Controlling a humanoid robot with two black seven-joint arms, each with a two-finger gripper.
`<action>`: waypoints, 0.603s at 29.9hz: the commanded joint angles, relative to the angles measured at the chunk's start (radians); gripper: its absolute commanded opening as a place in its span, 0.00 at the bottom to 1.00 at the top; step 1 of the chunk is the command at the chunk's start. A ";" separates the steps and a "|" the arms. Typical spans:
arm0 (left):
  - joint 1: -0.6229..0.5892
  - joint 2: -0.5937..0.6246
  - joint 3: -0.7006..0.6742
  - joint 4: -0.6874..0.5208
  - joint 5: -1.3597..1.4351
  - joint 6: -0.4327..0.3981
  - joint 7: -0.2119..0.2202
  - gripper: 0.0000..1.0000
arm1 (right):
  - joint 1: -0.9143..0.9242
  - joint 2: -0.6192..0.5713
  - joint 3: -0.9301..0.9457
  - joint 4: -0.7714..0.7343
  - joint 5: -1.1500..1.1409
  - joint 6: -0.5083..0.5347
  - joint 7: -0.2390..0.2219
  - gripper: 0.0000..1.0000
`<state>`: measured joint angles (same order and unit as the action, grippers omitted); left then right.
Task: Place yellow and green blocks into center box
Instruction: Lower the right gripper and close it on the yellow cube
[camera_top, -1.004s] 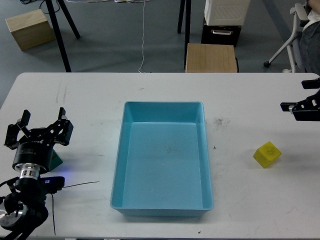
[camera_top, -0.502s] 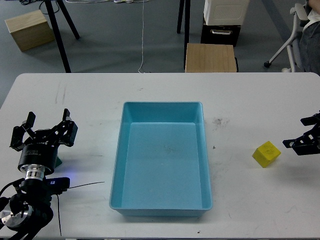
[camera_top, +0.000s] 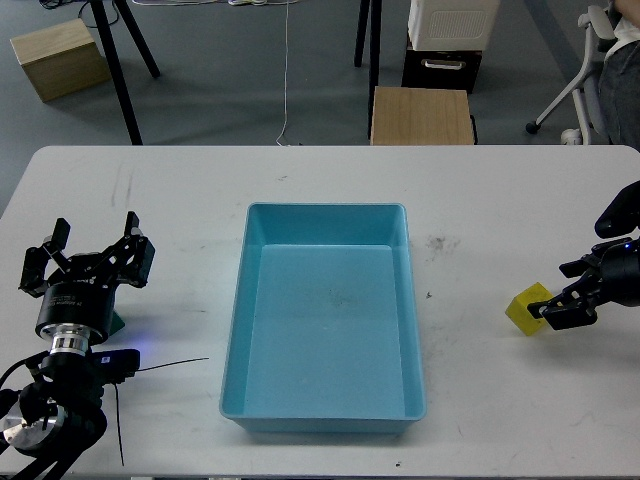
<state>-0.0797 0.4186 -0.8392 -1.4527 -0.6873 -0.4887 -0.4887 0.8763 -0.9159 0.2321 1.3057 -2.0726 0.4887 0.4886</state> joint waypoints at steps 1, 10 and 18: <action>0.000 0.000 0.000 0.002 0.000 0.000 0.000 1.00 | 0.001 0.022 -0.008 -0.006 0.002 0.000 0.000 0.97; 0.002 -0.001 0.003 0.003 0.000 0.000 0.000 1.00 | 0.001 0.057 -0.039 -0.048 0.000 0.000 0.000 0.97; 0.002 -0.001 0.002 0.008 0.000 0.000 0.000 1.00 | 0.001 0.104 -0.039 -0.095 0.005 0.000 0.000 0.96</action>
<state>-0.0783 0.4173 -0.8367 -1.4475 -0.6873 -0.4887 -0.4886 0.8781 -0.8308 0.1933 1.2224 -2.0723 0.4887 0.4886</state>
